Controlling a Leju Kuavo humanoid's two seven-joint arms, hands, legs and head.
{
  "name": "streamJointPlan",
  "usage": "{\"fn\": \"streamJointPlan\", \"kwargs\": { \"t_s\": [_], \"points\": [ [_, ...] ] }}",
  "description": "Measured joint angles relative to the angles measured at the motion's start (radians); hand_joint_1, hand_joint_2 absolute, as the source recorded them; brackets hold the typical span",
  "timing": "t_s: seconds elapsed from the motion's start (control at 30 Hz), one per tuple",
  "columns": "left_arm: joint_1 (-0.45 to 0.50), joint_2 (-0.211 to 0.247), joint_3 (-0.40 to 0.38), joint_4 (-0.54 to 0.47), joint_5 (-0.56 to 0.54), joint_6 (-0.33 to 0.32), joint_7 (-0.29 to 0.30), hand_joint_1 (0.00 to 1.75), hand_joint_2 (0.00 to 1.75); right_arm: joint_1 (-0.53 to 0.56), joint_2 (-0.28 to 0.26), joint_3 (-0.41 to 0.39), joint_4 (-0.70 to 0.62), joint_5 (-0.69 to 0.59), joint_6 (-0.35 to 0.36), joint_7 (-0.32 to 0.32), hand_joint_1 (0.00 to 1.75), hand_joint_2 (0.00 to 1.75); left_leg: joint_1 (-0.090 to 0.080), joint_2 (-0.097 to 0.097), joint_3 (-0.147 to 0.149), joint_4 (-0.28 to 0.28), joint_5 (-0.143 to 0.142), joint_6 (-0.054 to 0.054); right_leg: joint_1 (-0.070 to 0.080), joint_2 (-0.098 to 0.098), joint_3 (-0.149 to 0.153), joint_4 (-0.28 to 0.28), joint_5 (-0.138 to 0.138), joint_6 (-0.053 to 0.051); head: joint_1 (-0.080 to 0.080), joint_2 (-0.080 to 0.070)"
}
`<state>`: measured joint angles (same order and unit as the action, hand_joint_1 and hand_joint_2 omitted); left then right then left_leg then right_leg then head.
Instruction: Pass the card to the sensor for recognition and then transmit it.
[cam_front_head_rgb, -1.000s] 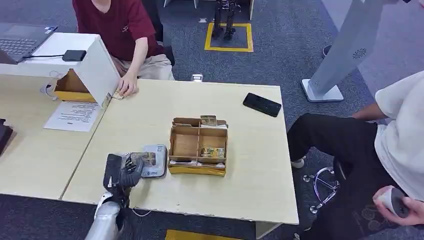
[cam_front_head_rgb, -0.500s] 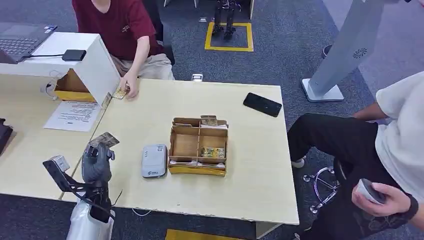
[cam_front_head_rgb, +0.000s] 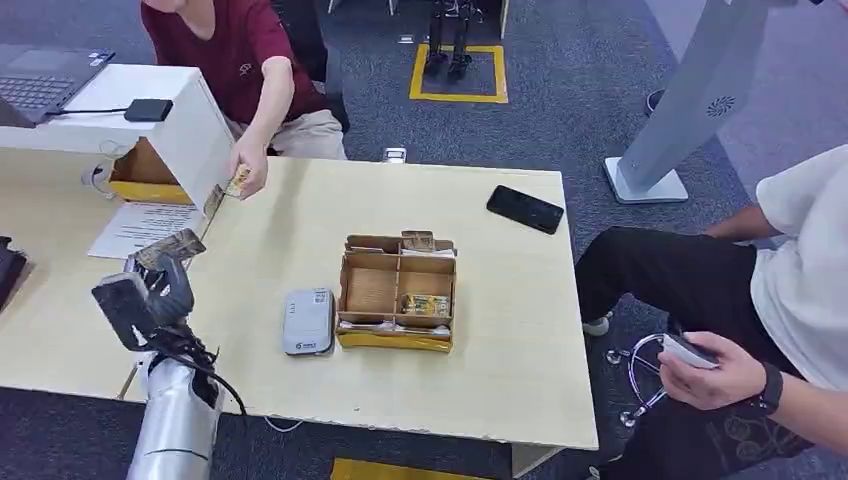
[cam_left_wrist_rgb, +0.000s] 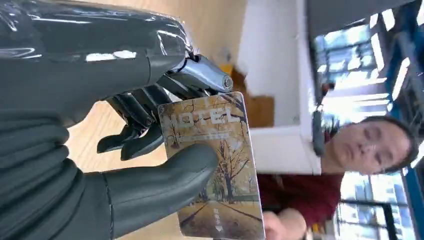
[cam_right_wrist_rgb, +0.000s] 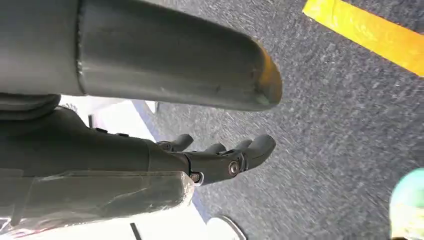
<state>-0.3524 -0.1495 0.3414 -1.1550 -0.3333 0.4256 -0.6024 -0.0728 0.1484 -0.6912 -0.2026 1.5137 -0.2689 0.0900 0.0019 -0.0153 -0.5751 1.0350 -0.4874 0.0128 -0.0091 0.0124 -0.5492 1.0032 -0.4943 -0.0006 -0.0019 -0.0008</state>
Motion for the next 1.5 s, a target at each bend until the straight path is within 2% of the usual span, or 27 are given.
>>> {"fn": "streamJointPlan", "kwargs": {
  "t_s": [0.1, 0.17, 0.3, 0.6, 0.63, 0.97, 1.03, 1.17, 1.23, 1.27, 1.33, 1.4, 1.5],
  "points": [
    [-0.051, 0.005, -0.003, 0.065, -0.114, 0.132, -0.024, 1.75, 1.75, -0.003, 0.000, 0.024, 0.000, 0.000, 0.005, 0.000, 0.00, 0.00, 0.000, 0.000, 0.000, 0.000, 0.000, 0.000, 0.000, 0.000, 0.000, 0.000, 0.000, 0.000, 0.000, 0.000],
    [-0.077, 0.008, -0.005, 0.105, -0.148, 0.168, -0.027, 1.75, 1.75, -0.004, 0.000, 0.038, 0.000, 0.000, 0.009, 0.001, 0.00, 0.00, 0.000, 0.001, 0.000, 0.000, 0.000, 0.000, 0.000, 0.001, 0.000, 0.000, 0.000, 0.000, 0.000, 0.000],
    [-0.108, 0.015, -0.005, 0.161, -0.166, 0.185, -0.027, 1.75, 1.75, -0.005, 0.000, 0.050, 0.000, 0.000, 0.012, 0.006, 0.00, 0.00, 0.000, 0.001, 0.000, 0.000, 0.000, 0.000, 0.000, 0.001, 0.000, 0.000, 0.000, 0.000, 0.000, 0.000],
    [-0.130, 0.019, -0.006, 0.217, -0.172, 0.202, -0.029, 1.75, 1.75, -0.005, 0.000, 0.066, 0.000, 0.000, 0.014, 0.009, 0.00, 0.00, 0.000, 0.001, 0.000, 0.000, 0.000, 0.000, 0.000, 0.002, -0.001, 0.000, 0.000, 0.000, 0.000, 0.000],
    [-0.133, 0.019, -0.006, 0.220, -0.172, 0.202, -0.029, 0.00, 1.75, -0.005, 0.000, 0.066, 0.000, 0.000, 0.014, 0.008, 0.00, 0.00, 0.000, 0.002, 0.000, 0.000, 0.000, 0.000, 0.000, 0.002, -0.001, 0.000, 0.000, 0.000, 0.000, 0.000],
    [-0.135, 0.024, -0.006, 0.233, -0.144, 0.178, -0.053, 0.00, 1.75, -0.005, 0.000, 0.066, 0.000, 0.000, 0.013, 0.001, 0.00, 0.00, 0.000, 0.001, -0.001, 0.000, 0.000, 0.000, 0.000, 0.002, -0.001, 0.000, 0.000, 0.000, 0.000, 0.000],
    [-0.135, 0.024, -0.005, 0.233, -0.107, 0.143, -0.046, 0.00, 1.75, -0.005, 0.000, 0.066, 0.000, 0.000, 0.012, 0.001, 0.00, 0.00, 0.000, 0.001, -0.001, 0.000, 0.000, 0.000, 0.000, 0.002, -0.001, 0.000, 0.000, 0.000, 0.000, 0.000],
    [-0.130, 0.020, -0.006, 0.218, -0.020, -0.014, 0.029, 0.00, 1.75, -0.004, 0.000, 0.066, 0.000, -0.002, 0.009, 0.009, 0.00, 0.00, 0.000, 0.001, -0.001, 0.000, 0.000, 0.000, 0.000, 0.002, -0.001, 0.000, 0.000, 0.000, 0.000, 0.000],
    [-0.100, 0.016, -0.023, 0.171, 0.038, -0.188, 0.076, 0.00, 1.75, -0.002, 0.000, 0.063, 0.000, -0.003, 0.005, 0.009, 0.00, 0.00, 0.000, 0.002, -0.001, 0.000, 0.000, 0.000, 0.000, 0.002, -0.001, 0.000, 0.000, 0.000, 0.000, 0.000],
    [-0.069, 0.015, -0.046, 0.126, 0.077, -0.290, 0.074, 0.00, 1.75, 0.000, 0.000, 0.059, 0.000, -0.004, 0.003, 0.012, 0.00, 0.00, 0.000, 0.002, -0.001, 0.000, 0.000, 0.000, 0.000, 0.003, -0.001, 0.000, 0.000, 0.000, 0.000, 0.000],
    [0.008, 0.007, -0.102, 0.014, 0.108, -0.400, 0.058, 0.00, 1.75, 0.004, 0.000, 0.049, 0.000, -0.006, 0.001, 0.019, 0.00, 0.00, 0.000, 0.003, -0.001, 0.000, -0.001, 0.000, 0.000, 0.004, -0.001, 0.000, 0.000, 0.000, 0.000, 0.000],
    [0.087, 0.004, -0.175, -0.100, 0.037, -0.423, 0.040, 0.00, 1.75, 0.009, 0.000, 0.036, 0.000, -0.007, 0.000, 0.019, 0.00, 0.00, 0.000, 0.003, -0.001, 0.000, -0.002, 0.001, 0.000, 0.004, -0.002, -0.001, -0.001, 0.000, 0.000, 0.000],
    [0.225, 0.015, -0.389, -0.271, -0.244, -0.346, 0.002, 0.00, 1.75, 0.012, 0.000, 0.013, 0.000, -0.010, -0.008, -0.002, 0.00, 0.00, 0.000, 0.000, -0.002, 0.000, -0.004, 0.002, -0.001, 0.001, -0.002, -0.002, -0.003, 0.002, 0.000, 0.000]
  ]
}}
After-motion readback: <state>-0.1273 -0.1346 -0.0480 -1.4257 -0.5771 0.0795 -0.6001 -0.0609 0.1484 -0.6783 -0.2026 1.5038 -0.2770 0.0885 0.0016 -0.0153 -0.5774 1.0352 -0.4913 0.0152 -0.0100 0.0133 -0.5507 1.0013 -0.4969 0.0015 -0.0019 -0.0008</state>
